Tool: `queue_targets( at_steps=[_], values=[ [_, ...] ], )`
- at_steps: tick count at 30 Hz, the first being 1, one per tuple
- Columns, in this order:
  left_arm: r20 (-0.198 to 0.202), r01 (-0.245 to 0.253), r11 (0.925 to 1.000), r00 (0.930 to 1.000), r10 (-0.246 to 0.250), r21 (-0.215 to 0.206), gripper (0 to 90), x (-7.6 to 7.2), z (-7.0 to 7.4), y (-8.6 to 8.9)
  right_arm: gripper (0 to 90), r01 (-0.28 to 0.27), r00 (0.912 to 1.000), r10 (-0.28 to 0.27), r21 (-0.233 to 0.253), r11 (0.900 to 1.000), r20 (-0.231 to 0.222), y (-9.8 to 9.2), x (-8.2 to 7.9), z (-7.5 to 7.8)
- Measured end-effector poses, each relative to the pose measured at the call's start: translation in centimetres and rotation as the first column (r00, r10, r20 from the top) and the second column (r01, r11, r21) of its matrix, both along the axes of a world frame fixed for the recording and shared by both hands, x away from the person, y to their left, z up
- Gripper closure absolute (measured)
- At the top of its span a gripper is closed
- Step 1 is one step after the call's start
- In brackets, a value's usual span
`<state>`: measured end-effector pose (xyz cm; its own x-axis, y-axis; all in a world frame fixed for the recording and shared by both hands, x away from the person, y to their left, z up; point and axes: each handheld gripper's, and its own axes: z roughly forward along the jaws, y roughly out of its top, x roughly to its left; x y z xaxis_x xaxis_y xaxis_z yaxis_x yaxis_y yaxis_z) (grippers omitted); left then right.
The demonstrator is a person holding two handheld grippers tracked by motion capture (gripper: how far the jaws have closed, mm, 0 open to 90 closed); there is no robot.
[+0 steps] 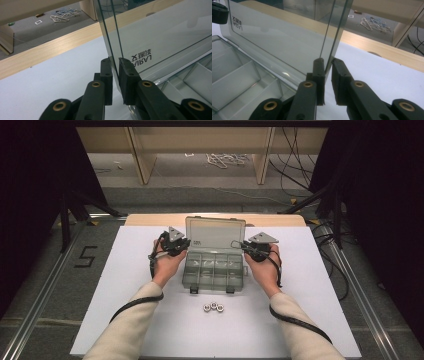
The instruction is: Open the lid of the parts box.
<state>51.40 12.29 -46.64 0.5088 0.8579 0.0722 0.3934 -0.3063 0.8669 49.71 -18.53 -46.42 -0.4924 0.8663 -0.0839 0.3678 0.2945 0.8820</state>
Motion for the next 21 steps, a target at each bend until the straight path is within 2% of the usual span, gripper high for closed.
queue_targets(
  at_steps=[3,6,8,9,12,13,18,21],
  values=[
    [-0.004,-0.003,0.9999,1.0000,0.003,-0.016,81.2,0.03,-0.13,-0.14,81.8,-0.001,1.0000,0.001,-0.008,1.000,-0.009,-0.02,0.01,-0.07],
    [-0.016,-0.001,1.0000,0.9999,0.001,-0.008,81.1,0.05,-0.29,-0.19,81.7,-0.001,1.0000,0.001,-0.007,1.000,-0.001,-0.01,0.09,-0.18],
    [-0.025,0.008,0.9999,0.9997,-0.007,0.012,80.9,0.08,-0.37,-0.11,81.6,-0.005,0.9996,0.005,-0.006,1.000,-0.026,0.00,0.05,-0.21],
    [-0.028,0.010,0.9998,0.9995,-0.010,0.015,80.8,0.10,-0.46,-0.10,81.5,0.000,0.9998,0.000,-0.014,1.000,-0.018,-0.03,0.10,-0.25],
    [-0.038,0.011,0.9998,0.9992,-0.011,0.017,80.7,0.08,-0.72,-0.13,81.3,-0.004,0.9995,0.004,-0.016,1.000,-0.030,-0.03,0.11,-0.34],
    [-0.041,0.010,0.9998,0.9991,-0.009,0.017,80.7,0.08,-0.81,-0.13,81.3,-0.002,0.9998,0.002,-0.006,1.000,-0.021,0.05,0.21,-0.48],
    [-0.056,0.012,0.9997,0.9984,-0.011,0.020,80.5,0.11,-0.92,-0.16,81.0,-0.006,0.9986,0.005,-0.013,1.000,-0.053,0.01,0.15,-0.56],
    [-0.062,0.014,0.9996,0.9980,-0.012,0.023,80.0,0.10,-0.99,-0.17,80.8,-0.004,0.9991,0.004,-0.018,1.000,-0.043,0.01,0.24,-0.68]
  ],
)
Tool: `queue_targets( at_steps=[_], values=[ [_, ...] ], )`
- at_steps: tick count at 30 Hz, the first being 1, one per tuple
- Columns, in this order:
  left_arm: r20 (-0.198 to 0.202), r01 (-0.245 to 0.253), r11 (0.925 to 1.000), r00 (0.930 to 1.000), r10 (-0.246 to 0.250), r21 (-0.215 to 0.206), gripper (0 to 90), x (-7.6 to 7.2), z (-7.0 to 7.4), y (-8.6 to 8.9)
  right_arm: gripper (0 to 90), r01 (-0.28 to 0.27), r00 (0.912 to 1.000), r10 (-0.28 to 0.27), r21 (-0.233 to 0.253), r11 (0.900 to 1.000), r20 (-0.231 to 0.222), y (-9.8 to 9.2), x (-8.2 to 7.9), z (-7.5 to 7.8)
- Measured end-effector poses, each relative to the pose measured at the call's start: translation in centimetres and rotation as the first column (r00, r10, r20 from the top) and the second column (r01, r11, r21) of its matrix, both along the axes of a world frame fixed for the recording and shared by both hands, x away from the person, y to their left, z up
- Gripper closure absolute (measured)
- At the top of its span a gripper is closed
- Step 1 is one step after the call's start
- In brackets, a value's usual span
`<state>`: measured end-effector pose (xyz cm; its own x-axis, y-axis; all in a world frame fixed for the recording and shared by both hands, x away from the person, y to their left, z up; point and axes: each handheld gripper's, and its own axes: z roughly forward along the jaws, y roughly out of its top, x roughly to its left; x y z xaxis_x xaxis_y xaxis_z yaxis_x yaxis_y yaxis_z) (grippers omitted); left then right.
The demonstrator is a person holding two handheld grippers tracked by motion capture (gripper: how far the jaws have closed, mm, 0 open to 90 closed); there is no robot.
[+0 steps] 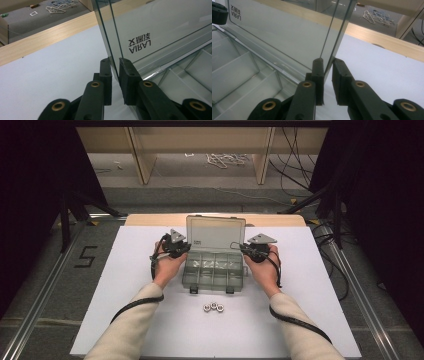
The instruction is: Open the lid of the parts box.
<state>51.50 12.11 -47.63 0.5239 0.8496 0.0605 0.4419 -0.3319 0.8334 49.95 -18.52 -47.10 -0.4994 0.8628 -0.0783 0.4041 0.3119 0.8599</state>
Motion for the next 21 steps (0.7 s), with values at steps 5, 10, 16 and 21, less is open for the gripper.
queue_targets(
  at_steps=[5,10,16,21],
  values=[
    [-0.005,-0.008,0.9999,1.0000,0.008,-0.008,78.9,-0.05,-0.13,-0.01,80.2,-0.010,0.9998,0.010,-0.017,1.000,-0.018,-0.06,0.01,-0.23],
    [-0.007,-0.017,0.9996,0.9998,0.017,-0.023,74.9,-0.01,-0.13,0.17,78.5,-0.005,0.9995,0.004,-0.017,1.000,-0.030,0.01,0.04,-0.48],
    [-0.014,-0.022,0.9994,0.9997,0.022,-0.026,71.6,-0.18,-0.18,0.56,74.3,0.003,0.9987,-0.003,0.000,1.000,-0.051,-0.01,0.01,-0.41],
    [0.003,-0.027,0.9986,0.9996,0.028,-0.046,68.4,-0.63,0.00,0.71,64.7,0.016,0.9991,-0.016,-0.001,1.000,-0.040,-0.29,0.05,-0.22]
  ],
)
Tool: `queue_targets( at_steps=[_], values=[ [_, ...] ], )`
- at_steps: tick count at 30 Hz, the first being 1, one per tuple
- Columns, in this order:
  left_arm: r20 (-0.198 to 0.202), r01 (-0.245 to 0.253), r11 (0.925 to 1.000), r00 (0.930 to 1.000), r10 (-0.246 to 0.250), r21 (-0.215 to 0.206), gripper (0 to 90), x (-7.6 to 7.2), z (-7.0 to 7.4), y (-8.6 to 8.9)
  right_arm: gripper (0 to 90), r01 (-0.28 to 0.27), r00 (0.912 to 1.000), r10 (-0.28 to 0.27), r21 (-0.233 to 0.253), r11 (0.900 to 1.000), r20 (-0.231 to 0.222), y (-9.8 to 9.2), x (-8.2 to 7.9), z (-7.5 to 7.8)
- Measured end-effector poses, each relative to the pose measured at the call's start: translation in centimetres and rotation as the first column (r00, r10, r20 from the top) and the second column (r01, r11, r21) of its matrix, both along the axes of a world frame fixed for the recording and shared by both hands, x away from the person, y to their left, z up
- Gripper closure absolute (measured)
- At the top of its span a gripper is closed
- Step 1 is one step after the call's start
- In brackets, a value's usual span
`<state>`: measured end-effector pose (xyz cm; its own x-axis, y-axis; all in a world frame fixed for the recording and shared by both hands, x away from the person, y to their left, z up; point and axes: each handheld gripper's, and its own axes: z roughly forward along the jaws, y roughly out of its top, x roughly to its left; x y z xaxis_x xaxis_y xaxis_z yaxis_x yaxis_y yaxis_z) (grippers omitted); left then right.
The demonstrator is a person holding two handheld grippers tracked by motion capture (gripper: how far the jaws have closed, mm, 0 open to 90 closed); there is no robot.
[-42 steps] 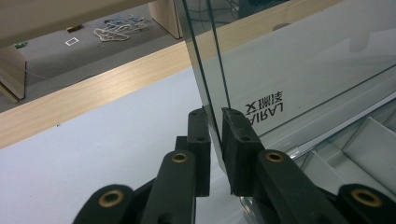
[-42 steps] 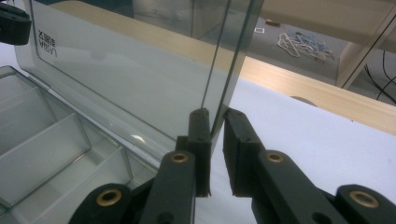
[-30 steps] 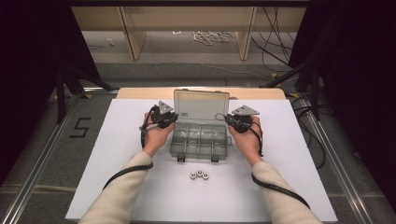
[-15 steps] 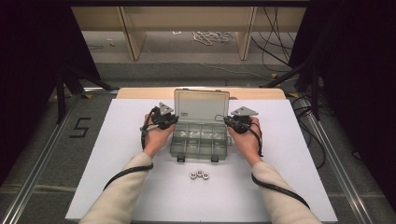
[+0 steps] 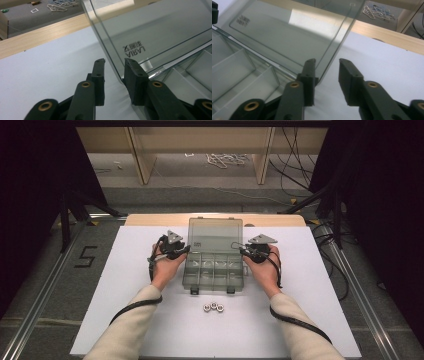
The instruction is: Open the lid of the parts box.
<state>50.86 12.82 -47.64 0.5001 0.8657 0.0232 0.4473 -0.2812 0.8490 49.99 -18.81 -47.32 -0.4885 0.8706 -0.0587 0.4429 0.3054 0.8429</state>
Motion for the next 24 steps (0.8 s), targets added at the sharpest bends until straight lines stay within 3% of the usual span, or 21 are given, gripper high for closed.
queue_targets(
  at_steps=[5,9,12,15,16,21,24],
  values=[
    [0.042,-0.003,0.9994,0.9991,0.005,-0.036,57.3,-0.9,0.9,0.5,47.2,-0.003,0.9999,0.002,0.038,0.999,0.011,-0.2,-0.1,0.6],
    [0.042,0.027,0.9988,0.9988,-0.025,-0.042,42.8,-1.9,1.9,1.0,38.6,-0.026,0.9995,0.025,0.049,0.998,0.017,-0.6,-0.4,1.0],
    [0.048,0.057,0.9962,0.9974,-0.054,-0.066,36.9,-2.8,2.5,1.4,35.3,-0.033,0.9993,0.032,0.056,0.998,0.018,-0.9,-0.8,1.3],
    [0.038,0.083,0.9948,0.9960,-0.081,-0.060,30.5,-3.5,2.9,1.7,33.1,-0.059,0.9982,0.059,0.054,0.997,0.008,-1.2,-1.4,1.6],
    [0.037,0.096,0.9941,0.9949,-0.094,-0.050,29.0,-3.9,3.1,2.0,32.4,-0.070,0.9973,0.069,0.054,0.996,0.025,-1.3,-1.4,1.7],
    [0.037,0.122,0.9919,0.9920,-0.121,-0.035,26.5,-5.7,3.2,2.8,28.9,-0.098,0.9950,0.096,0.082,0.992,0.027,-2.1,-2.8,2.6],
    [0.039,0.134,0.9908,0.9903,-0.133,-0.021,26.5,-6.9,3.2,3.5,28.3,-0.125,0.9912,0.120,0.088,0.988,0.056,-2.7,-3.8,2.9]
  ],
)
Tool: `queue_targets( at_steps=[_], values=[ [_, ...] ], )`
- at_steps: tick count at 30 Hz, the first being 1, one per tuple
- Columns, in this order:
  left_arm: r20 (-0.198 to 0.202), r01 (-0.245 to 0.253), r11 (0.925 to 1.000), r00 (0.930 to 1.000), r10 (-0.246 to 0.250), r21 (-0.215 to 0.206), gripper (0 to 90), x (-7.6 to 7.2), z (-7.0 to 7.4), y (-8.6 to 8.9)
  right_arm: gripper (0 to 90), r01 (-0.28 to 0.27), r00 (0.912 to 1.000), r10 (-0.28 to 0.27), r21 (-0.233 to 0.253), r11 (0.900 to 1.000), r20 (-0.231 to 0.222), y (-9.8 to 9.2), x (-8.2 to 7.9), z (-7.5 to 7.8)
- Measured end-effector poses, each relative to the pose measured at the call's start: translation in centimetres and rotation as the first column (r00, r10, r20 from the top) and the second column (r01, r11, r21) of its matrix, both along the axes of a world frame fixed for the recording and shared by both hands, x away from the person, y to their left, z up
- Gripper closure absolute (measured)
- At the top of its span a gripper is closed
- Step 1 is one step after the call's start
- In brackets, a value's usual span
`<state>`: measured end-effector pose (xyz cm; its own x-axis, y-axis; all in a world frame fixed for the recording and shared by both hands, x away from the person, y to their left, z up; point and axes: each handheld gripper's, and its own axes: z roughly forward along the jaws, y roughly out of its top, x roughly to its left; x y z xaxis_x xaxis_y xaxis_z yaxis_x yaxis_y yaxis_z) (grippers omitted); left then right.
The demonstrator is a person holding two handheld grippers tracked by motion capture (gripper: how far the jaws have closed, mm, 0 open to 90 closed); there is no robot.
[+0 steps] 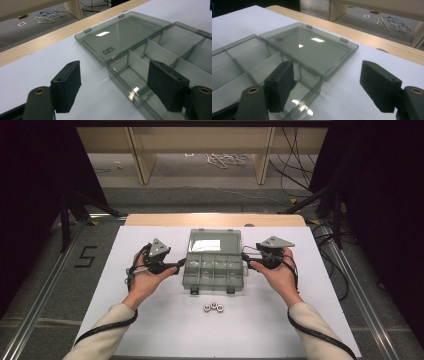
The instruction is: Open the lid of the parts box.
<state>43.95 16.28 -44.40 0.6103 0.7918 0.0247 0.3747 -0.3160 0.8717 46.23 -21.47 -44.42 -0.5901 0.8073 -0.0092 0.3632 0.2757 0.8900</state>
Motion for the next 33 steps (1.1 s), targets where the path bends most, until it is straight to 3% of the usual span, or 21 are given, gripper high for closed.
queue_targets(
  at_steps=[3,11,12,14,15,17,19,20,27,33],
  values=[
    [0.006,0.005,1.0000,1.0000,-0.005,-0.006,26.8,-1.2,0.1,0.5,28.3,-0.018,0.9998,0.018,-0.011,1.000,-0.005,-0.6,-1.1,0.2],
    [0.033,0.034,0.9990,0.9989,-0.034,-0.027,26.6,-4.4,0.8,1.7,27.6,-0.047,0.9987,0.048,0.019,0.999,-0.017,-1.8,-4.2,0.3],
    [0.034,0.036,0.9990,0.9988,-0.036,-0.025,26.6,-4.9,0.7,1.8,27.1,-0.048,0.9988,0.047,0.032,0.998,0.012,-2.0,-4.5,0.2],
    [0.036,0.050,0.9984,0.9982,-0.049,-0.027,26.1,-5.7,0.7,2.0,26.0,-0.065,0.9979,0.065,0.027,0.998,-0.003,-2.4,-5.4,0.3],
    [0.033,0.052,0.9981,0.9982,-0.051,-0.033,25.9,-6.0,0.7,2.1,26.0,-0.066,0.9976,0.066,0.039,0.997,0.022,-2.5,-5.6,0.1],
    [0.043,0.063,0.9975,0.9972,-0.061,-0.032,25.4,-6.8,0.8,2.3,25.6,-0.071,0.9973,0.072,0.046,0.996,-0.012,-2.7,-6.5,0.2],
    [0.044,0.067,0.9970,0.9969,-0.065,-0.039,24.4,-7.4,0.9,2.5,25.6,-0.080,0.9966,0.079,0.060,0.995,0.023,-2.9,-7.1,0.0],
    [0.046,0.070,0.9961,0.9966,-0.068,-0.053,23.5,-7.7,0.9,2.6,25.6,-0.081,0.9967,0.081,0.069,0.994,-0.002,-3.0,-7.6,0.0],
    [0.048,0.090,0.9925,0.9951,-0.086,-0.083,20.1,-10.0,0.8,3.4,25.8,-0.097,0.9945,0.094,0.069,0.993,0.046,-3.6,-10.4,-0.1],
    [0.033,0.091,0.9931,0.9955,-0.089,-0.073,20.0,-11.9,0.1,4.2,25.7,-0.116,0.9905,0.110,0.073,0.991,0.082,-4.0,-12.7,0.1]
  ],
)
